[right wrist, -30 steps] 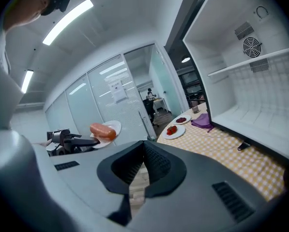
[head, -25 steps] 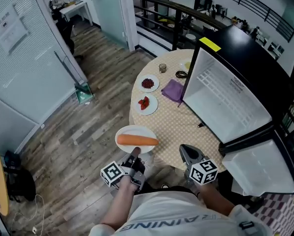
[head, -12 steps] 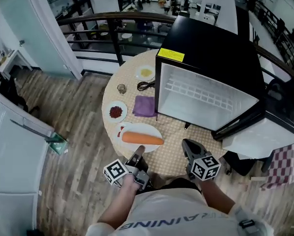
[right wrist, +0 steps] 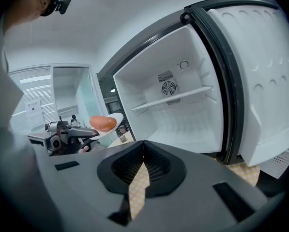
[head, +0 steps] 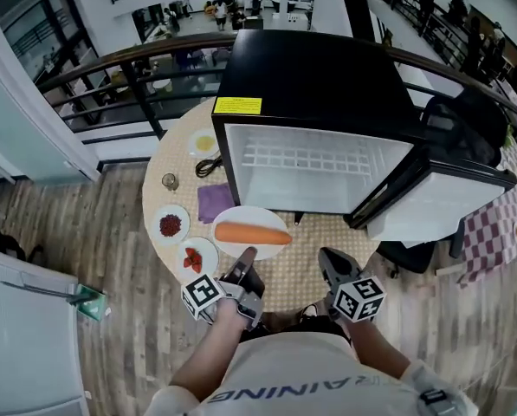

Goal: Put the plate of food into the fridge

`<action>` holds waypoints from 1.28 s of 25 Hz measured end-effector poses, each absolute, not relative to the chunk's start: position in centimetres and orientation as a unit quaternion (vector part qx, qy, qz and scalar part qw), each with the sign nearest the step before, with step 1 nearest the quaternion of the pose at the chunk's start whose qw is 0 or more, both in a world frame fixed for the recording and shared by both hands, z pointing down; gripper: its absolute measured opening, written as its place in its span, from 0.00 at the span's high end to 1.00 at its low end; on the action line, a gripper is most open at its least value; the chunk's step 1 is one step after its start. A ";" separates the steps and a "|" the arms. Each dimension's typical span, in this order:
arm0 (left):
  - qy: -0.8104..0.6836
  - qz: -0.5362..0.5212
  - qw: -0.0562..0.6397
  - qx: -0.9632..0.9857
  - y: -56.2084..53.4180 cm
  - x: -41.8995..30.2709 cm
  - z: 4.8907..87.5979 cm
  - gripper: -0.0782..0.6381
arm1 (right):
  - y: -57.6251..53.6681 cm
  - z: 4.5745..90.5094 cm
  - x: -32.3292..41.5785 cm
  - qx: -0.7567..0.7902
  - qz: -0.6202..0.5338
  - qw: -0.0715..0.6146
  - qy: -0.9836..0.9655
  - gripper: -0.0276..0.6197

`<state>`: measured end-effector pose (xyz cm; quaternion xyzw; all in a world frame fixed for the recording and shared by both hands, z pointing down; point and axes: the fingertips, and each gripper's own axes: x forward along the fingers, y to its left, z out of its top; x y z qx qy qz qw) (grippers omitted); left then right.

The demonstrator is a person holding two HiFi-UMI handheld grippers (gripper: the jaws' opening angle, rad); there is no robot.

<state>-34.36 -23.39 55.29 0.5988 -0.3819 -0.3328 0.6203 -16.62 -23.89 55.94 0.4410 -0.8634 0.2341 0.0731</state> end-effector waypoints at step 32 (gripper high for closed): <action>-0.420 -0.312 0.644 0.559 -43.6 -27.7 52.2 0.84 | -24.1 56.4 -14.3 0.408 0.254 0.054 -0.875 0.92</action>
